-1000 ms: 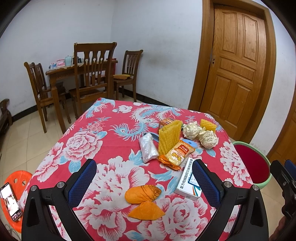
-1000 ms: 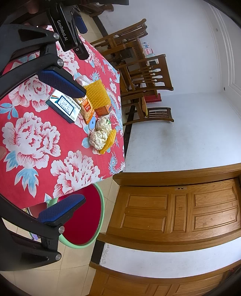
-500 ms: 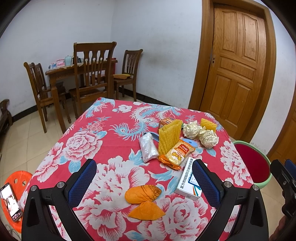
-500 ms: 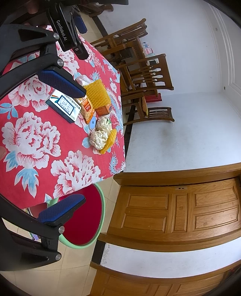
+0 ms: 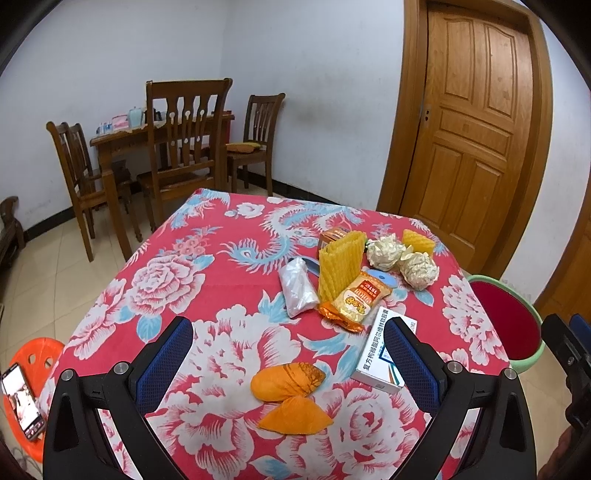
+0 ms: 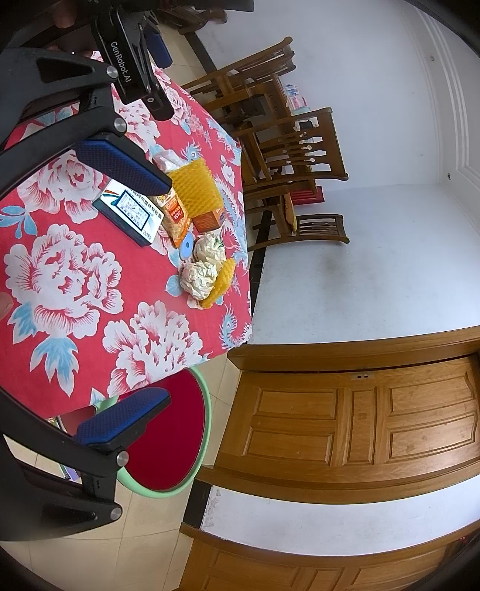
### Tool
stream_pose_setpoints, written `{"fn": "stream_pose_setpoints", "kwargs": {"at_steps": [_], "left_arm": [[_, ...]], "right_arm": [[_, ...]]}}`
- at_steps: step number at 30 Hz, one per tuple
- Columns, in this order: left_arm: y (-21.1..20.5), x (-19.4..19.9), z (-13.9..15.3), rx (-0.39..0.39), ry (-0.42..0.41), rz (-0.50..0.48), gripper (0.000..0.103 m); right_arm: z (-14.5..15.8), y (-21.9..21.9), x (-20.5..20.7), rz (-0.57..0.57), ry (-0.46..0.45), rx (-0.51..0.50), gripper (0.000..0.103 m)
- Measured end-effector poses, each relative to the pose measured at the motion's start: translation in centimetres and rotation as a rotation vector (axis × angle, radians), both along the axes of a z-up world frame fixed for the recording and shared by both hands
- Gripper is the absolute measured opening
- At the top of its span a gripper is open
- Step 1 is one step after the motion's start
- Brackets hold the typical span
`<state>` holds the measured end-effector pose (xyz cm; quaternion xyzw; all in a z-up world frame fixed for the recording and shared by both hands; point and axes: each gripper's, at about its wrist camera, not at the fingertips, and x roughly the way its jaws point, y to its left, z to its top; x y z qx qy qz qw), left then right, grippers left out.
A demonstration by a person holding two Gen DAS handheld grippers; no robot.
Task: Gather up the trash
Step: 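Grasp the orange knotted bag with the left tool while the right tool reaches the white medicine box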
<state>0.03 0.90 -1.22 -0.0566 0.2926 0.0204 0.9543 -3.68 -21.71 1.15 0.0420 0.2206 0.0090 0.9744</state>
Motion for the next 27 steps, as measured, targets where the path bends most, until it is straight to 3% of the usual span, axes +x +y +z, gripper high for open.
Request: {"fn": "stream_pose_setpoints", "kwargs": {"at_steps": [9, 22, 27], "left_arm": [[0.2, 0.5, -1.2, 0.008, 0.059, -0.005, 0.102], [0.3, 2.4, -5.2, -0.019, 0.225, -0.061, 0.102], [-0.3, 3.0, -6.5, -0.025, 0.288, -0.099, 0.078]], "right_arm": [[-0.6, 0.3, 0.4, 0.004, 0.02, -0.006, 0.102], [-1.5, 0.0, 2.4, 0.026, 0.085, -0.003, 0.102], [-1.9, 0.6, 3.5, 0.052, 0.109, -0.01, 0.102]]}}
